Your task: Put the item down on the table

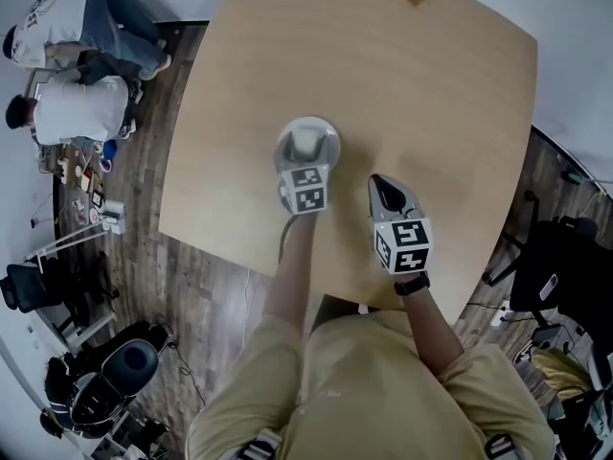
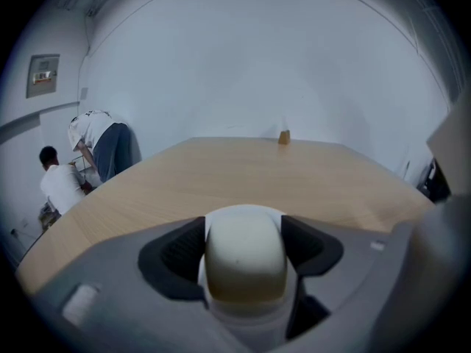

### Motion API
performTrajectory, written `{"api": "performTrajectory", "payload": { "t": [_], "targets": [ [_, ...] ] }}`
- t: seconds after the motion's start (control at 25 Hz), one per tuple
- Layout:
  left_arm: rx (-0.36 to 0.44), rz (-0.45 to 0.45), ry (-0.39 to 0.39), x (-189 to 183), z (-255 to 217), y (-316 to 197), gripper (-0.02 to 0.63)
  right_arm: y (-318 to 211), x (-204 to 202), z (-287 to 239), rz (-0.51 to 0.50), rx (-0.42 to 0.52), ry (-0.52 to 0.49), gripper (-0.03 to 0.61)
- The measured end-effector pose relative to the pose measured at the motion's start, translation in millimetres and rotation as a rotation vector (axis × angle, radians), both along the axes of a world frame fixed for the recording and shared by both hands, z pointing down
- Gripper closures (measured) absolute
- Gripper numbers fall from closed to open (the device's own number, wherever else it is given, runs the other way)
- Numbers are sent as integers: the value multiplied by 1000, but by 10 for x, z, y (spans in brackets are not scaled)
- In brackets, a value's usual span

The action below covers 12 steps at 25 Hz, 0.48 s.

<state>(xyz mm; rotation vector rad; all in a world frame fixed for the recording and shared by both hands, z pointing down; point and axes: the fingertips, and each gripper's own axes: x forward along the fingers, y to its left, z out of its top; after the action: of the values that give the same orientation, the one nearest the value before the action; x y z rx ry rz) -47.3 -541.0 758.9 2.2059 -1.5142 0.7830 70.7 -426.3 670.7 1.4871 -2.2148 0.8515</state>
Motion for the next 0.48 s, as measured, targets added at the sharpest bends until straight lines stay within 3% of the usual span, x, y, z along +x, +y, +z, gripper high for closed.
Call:
{"api": "performTrajectory", "payload": {
  "t": [0.16,0.28,0.48],
  "targets": [
    [-21,-1,-24,-4,72,19,304,8,1,-53,1,6,-2,572],
    [-1,0,-31,38,-118,41,261,31,50,-124,12,18,-6,572],
    [58,-9,7,51,-499,176,261,91,49,-312,24,54,-14,572]
  ]
}}
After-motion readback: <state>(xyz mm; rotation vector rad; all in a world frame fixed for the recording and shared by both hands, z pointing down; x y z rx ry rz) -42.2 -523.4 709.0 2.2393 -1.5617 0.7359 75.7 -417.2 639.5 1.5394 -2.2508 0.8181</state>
